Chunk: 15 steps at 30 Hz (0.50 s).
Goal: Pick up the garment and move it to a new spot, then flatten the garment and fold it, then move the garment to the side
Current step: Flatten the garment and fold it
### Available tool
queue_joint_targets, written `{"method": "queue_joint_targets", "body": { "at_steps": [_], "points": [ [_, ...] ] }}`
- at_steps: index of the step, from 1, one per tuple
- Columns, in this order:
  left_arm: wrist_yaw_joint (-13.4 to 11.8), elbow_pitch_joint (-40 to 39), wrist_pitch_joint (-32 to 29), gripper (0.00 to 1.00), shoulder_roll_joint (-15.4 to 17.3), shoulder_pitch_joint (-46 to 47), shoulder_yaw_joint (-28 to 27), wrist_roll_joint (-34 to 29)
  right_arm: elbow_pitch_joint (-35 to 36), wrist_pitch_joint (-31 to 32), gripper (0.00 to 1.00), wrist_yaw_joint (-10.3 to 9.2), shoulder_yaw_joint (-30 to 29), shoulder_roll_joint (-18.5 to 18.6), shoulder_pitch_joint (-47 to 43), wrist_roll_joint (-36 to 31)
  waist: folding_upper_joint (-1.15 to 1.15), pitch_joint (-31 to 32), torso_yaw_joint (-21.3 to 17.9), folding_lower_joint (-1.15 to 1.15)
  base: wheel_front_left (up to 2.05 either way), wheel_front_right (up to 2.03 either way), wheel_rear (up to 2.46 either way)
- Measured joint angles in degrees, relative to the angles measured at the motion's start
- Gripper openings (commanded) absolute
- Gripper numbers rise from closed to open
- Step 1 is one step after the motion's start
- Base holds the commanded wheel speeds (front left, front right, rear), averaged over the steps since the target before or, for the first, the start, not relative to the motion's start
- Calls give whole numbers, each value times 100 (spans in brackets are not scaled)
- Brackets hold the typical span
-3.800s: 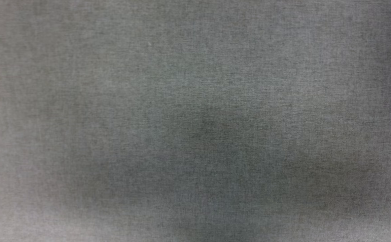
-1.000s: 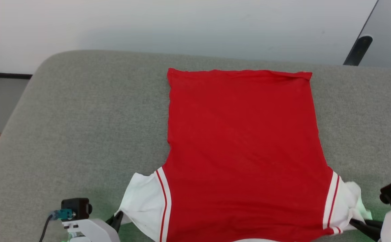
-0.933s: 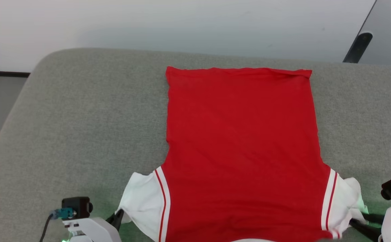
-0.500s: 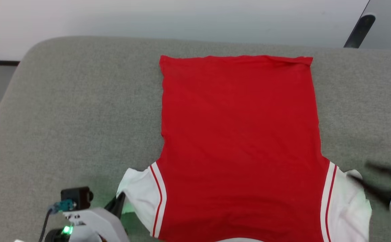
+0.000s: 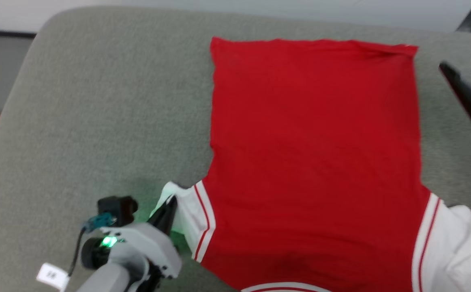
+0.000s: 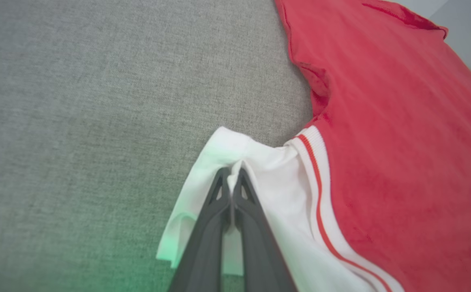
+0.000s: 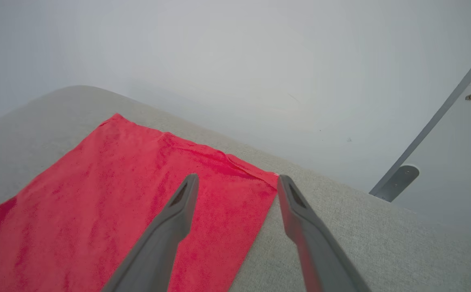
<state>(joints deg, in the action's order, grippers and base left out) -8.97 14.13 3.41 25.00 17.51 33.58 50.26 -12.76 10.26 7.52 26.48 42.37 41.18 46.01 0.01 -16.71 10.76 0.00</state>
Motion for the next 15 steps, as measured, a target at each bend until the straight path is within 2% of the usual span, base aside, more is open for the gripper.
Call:
{"method": "queue_joint_targets", "body": {
  "at_steps": [6, 15],
  "points": [
    [237, 264, 41, 0, -365, 458, 180, -54, -1100, 1369, 100, 0, -87, -459, 1126, -412, 0, -330, 280, 0, 0, 0, 0],
    [660, 834, 181, 0, -865, 959, 415, -88, -2947, 2977, 100, 0, -75, -668, 2271, -689, 0, -718, 800, 0, 0, 0, 0]
  ]
}}
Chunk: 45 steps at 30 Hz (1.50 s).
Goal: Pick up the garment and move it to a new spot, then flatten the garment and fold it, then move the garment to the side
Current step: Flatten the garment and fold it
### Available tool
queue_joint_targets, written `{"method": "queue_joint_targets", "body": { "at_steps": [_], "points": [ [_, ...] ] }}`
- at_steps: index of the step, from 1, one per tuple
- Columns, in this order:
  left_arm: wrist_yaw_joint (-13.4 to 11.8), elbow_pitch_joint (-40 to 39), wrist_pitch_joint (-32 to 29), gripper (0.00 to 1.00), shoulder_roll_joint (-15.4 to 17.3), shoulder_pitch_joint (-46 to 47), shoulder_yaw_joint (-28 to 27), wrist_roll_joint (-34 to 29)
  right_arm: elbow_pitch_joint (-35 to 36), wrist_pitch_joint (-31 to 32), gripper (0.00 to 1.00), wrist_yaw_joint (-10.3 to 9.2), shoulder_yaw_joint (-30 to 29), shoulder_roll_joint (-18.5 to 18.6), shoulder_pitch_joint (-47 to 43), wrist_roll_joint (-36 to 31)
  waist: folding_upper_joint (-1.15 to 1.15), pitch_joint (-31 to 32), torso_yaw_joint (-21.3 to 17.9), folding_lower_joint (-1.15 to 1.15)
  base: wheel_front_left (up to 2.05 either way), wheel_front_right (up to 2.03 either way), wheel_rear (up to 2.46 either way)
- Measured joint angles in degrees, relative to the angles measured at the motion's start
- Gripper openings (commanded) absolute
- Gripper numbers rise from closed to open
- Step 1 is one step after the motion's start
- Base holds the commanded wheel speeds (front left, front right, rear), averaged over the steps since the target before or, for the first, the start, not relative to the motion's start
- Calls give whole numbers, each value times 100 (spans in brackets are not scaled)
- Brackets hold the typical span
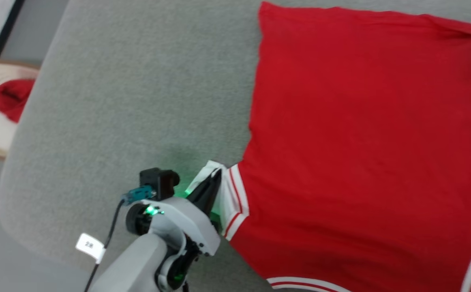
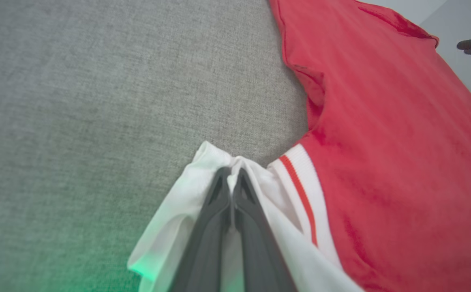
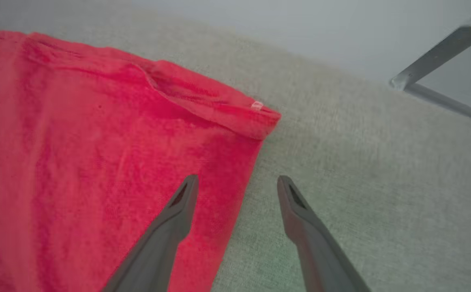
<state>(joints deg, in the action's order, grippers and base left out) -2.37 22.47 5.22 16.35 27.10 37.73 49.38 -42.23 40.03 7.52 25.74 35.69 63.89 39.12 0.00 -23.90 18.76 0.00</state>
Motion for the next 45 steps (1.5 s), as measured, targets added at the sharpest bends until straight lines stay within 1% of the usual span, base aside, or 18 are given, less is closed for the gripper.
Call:
{"method": "queue_joint_targets", "body": {
  "at_steps": [3, 7, 13, 14, 15, 16, 20, 24, 27, 31, 34, 39, 45],
  "points": [
    [140, 178, 78, 0, -156, 116, 64, 0, -644, 367, 100, 0, -168, -136, 245, -92, 0, -90, 174, 0, 0, 0, 0],
    [276, 394, 163, 0, -322, 229, 115, 4, -1201, 812, 100, -1, -161, -315, 558, -408, 0, -208, 344, 0, 0, 0, 0],
    [442, 677, 236, 0, -509, 380, 204, 3, -1758, 1009, 100, -1, -257, -399, 849, -762, 0, -288, 542, 0, 0, 0, 0],
    [453, 727, 240, 0, -536, 404, 218, 3, -1848, 1014, 42, -1, -291, -413, 878, -802, 0, -293, 565, 0, 0, 0, 0],
    [490, 773, 250, 0, -554, 420, 225, 4, -1907, 1012, 42, -1, -304, -426, 895, -835, 0, -296, 583, 0, 0, 0, 0],
    [498, 813, 269, 0, -573, 432, 232, 5, -1967, 1005, 0, -1, -315, -439, 921, -870, 0, -297, 595, 0, 0, 0, 0],
    [561, 940, 320, 0, -604, 466, 236, 31, -2052, 876, 0, -1, -336, -556, 941, -964, 0, -264, 581, 0, 0, 0, 0],
    [575, 1036, 366, 0, -581, 473, 203, 55, -2074, 740, 0, 0, -371, -603, 937, -962, 0, -217, 498, 0, 0, 0, 0],
    [575, 1077, 402, 0, -509, 464, 172, 59, -1972, 745, 0, 0, -345, -664, 912, -881, 0, -175, 388, 0, 0, 0, 0],
    [553, 1096, 438, 0, -381, 428, 111, 97, -1652, 866, 0, 0, -204, -668, 742, -677, 0, -103, 194, 0, 0, 0, 0],
    [493, 1089, 441, 0, -279, 395, 58, 112, -1227, 876, 0, 0, -75, -598, 504, -425, 0, -30, 35, 0, 0, 0, 0],
    [381, 1049, 445, 0, -110, 314, -4, 141, -354, 865, 0, 0, 110, -333, -24, 57, 0, 113, -239, 0, 0, 0, 0],
    [237, 965, 379, 0, 51, 183, -68, 192, 793, 861, 0, 0, 183, 135, -1039, 660, 0, 351, -509, 0, 0, 0, 0]
  ]
}}
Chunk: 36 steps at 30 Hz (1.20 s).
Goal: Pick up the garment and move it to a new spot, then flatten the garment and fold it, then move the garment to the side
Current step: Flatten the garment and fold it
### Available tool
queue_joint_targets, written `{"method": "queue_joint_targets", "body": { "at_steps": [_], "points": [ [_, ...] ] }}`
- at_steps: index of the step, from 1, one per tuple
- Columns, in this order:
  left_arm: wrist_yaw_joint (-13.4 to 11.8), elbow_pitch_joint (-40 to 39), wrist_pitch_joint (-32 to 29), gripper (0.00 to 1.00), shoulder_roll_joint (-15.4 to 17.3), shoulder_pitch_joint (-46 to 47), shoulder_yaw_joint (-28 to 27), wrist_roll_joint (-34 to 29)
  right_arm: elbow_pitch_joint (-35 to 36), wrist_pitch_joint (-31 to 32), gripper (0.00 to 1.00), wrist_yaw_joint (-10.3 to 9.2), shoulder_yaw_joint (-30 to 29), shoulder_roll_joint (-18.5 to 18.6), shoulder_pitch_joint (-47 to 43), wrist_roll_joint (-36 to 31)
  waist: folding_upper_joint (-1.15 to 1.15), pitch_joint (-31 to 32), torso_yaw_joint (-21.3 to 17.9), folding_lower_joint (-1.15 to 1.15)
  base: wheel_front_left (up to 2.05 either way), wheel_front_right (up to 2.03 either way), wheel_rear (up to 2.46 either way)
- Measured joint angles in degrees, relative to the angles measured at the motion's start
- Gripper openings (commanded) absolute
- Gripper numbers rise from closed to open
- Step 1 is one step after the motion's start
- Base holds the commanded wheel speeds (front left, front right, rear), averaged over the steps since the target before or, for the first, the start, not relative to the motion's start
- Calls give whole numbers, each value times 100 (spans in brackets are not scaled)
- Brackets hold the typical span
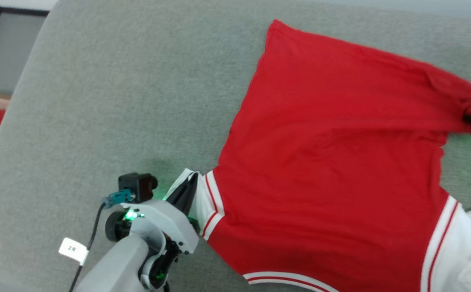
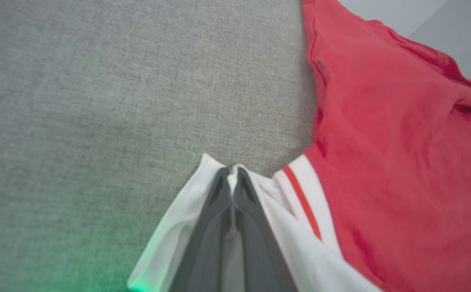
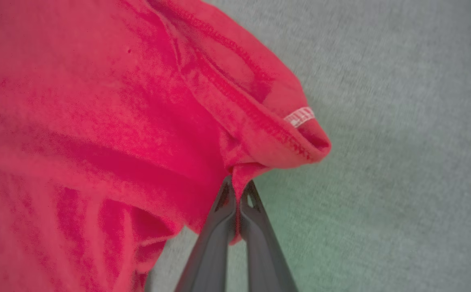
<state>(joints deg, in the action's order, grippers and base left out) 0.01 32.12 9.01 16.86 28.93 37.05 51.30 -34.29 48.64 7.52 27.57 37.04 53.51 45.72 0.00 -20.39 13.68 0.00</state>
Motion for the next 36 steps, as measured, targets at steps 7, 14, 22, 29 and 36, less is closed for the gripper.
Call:
{"method": "queue_joint_targets", "body": {
  "at_steps": [7, 14, 22, 29, 36],
  "points": [
    [-145, -199, -93, 0, 233, -203, -57, 66, 1195, -127, 0, 0, -330, 300, -1299, 296, 0, 209, -324, 0, 0, 0, 0],
    [-254, -405, -207, 0, 372, -314, -62, 81, 2081, -136, 0, 0, -1112, 285, -2602, 298, 0, 339, -560, 0, 0, 0, 0],
    [-355, -646, -330, 0, 493, -378, -42, 88, 2909, 109, 0, 0, -2263, -245, -3989, -82, 0, 362, -647, 0, 0, 0, 0],
    [-400, -773, -388, 0, 552, -422, -36, 105, 3350, 441, 0, 0, -2915, -829, -4574, -524, 0, 339, -669, 0, 0, 0, 0],
    [-433, -833, -390, 0, 589, -447, -32, 109, 3800, 468, 100, 0, -3018, -1096, -4743, -813, 0, 357, -718, 0, 0, 0, 0]
  ]
}}
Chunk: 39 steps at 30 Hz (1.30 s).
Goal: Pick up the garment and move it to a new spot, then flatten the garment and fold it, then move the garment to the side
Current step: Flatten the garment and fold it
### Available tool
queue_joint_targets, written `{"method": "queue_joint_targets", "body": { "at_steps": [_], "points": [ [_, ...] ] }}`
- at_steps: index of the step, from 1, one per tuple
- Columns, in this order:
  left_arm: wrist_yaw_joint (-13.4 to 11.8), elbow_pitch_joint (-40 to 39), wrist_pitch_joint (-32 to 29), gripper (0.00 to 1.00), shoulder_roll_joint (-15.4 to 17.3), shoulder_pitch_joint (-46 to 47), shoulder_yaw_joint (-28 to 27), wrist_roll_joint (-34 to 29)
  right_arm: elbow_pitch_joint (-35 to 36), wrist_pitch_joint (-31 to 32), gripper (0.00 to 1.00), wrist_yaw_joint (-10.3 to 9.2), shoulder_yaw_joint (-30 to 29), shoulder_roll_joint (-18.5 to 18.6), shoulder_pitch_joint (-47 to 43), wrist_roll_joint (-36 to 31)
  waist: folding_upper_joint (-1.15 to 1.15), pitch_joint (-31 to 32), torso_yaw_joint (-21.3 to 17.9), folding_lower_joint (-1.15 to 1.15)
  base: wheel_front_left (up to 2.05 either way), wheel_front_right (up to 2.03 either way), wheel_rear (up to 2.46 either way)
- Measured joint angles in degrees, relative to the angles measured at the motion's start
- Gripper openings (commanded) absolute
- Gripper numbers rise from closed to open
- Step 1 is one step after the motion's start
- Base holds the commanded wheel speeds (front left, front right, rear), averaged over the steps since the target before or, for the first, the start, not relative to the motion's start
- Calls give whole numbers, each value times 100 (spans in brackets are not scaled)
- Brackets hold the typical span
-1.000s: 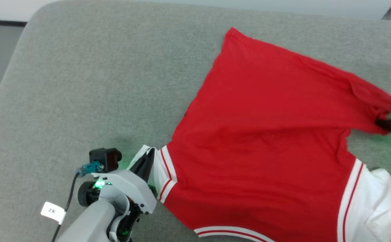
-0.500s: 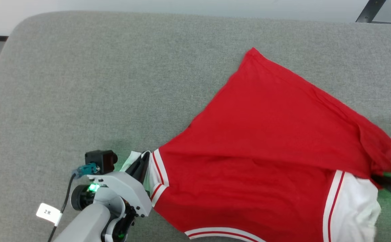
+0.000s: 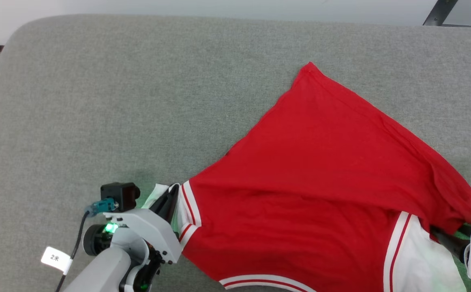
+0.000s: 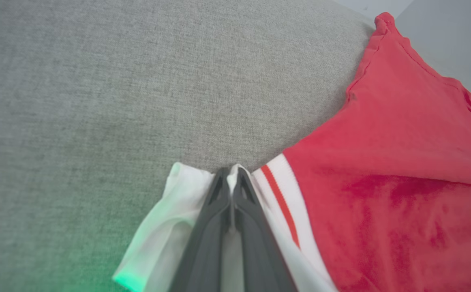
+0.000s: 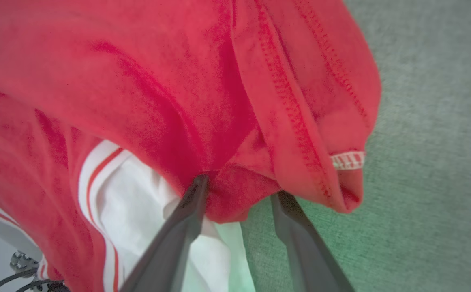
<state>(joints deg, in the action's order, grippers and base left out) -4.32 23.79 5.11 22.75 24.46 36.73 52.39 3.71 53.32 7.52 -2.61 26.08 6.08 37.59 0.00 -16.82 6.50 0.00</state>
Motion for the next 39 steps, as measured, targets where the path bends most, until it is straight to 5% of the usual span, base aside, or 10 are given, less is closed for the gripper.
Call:
{"method": "queue_joint_targets", "body": {
  "at_steps": [7, 14, 23, 29, 39],
  "points": [
    [-24, -40, 41, 0, 30, -42, 2, 3, 767, -792, 100, -1, -82, -15, -310, -108, 0, 48, -55, 0, 0, 0, 0],
    [-48, -77, 46, 0, 36, -82, 25, 4, 1512, -2362, 100, 1, 105, 104, -260, -599, 0, 77, -43, 0, 0, 0, 0],
    [-20, -98, 70, 0, -89, 12, 116, -10, 788, -3880, 100, 0, 1061, 392, 1566, -1218, 0, 10, 154, 0, 0, 0, 0],
    [89, -13, 64, 0, -324, 187, 261, -47, -554, -3453, 100, 1, 1974, 490, 3117, -1012, 0, -75, 426, 0, 0, 0, 0],
    [444, 422, 138, 0, -1003, 676, 608, -165, -2846, -1483, 100, 0, 3343, 786, 5040, 105, 0, -320, 1111, 0, 0, 0, 0]
  ]
}}
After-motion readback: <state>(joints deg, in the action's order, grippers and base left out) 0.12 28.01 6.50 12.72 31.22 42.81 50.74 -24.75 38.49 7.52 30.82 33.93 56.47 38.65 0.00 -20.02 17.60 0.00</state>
